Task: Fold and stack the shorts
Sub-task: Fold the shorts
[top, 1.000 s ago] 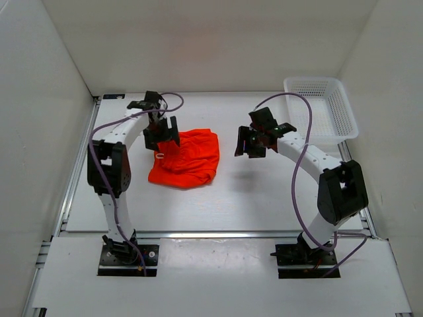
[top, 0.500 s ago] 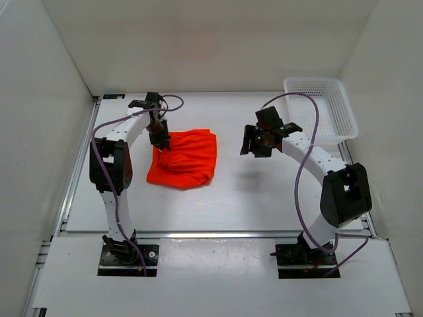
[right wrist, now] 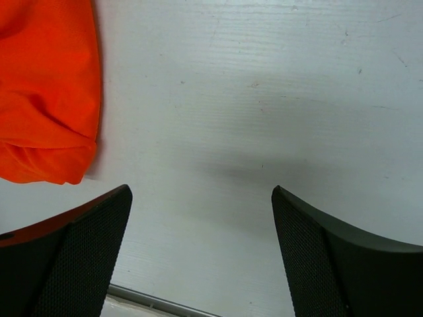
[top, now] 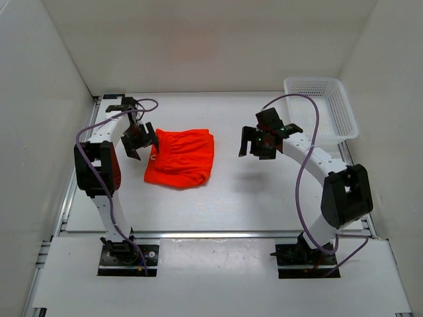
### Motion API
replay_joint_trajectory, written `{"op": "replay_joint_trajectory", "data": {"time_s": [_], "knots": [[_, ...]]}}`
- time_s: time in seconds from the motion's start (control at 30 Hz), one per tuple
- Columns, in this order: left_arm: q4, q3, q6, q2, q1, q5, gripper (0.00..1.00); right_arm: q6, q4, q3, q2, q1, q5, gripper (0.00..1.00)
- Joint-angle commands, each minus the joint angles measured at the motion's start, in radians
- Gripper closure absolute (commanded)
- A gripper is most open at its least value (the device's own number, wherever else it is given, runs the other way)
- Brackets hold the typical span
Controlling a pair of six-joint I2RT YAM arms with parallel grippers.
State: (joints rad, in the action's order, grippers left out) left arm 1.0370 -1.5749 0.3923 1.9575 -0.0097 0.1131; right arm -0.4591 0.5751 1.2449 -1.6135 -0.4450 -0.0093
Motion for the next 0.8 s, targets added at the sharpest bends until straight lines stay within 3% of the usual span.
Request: {"op": "replay_joint_trajectory", "data": {"time_s": [0.0,0.13,0.3,0.43,0.63,0.77], "knots": [[-0.022,-0.046,0.026,-0.126,-0.001,-0.062,0.09,0.022,0.012,-0.012,0.052,0.002,0.031,0.09],[-0.011,-0.034,0.037,-0.213,0.031,-0.11,0.13,0.022,0.046,-0.012,0.092,0.002,0.081,0.06],[-0.076,0.05,0.028,-0.342,0.031,-0.11,0.17,-0.027,0.069,-0.036,0.206,0.002,0.309,0.0],[-0.138,0.118,0.028,-0.515,0.031,-0.076,0.02,-0.038,0.101,-0.047,0.308,0.011,0.442,0.0],[-0.183,0.197,0.028,-0.684,0.02,-0.041,0.0,-0.023,0.172,-0.047,0.426,0.011,0.632,0.0],[-0.203,0.249,0.028,-0.814,0.011,-0.01,0.0,-0.007,0.197,-0.073,0.486,0.011,0.667,0.0]]}}
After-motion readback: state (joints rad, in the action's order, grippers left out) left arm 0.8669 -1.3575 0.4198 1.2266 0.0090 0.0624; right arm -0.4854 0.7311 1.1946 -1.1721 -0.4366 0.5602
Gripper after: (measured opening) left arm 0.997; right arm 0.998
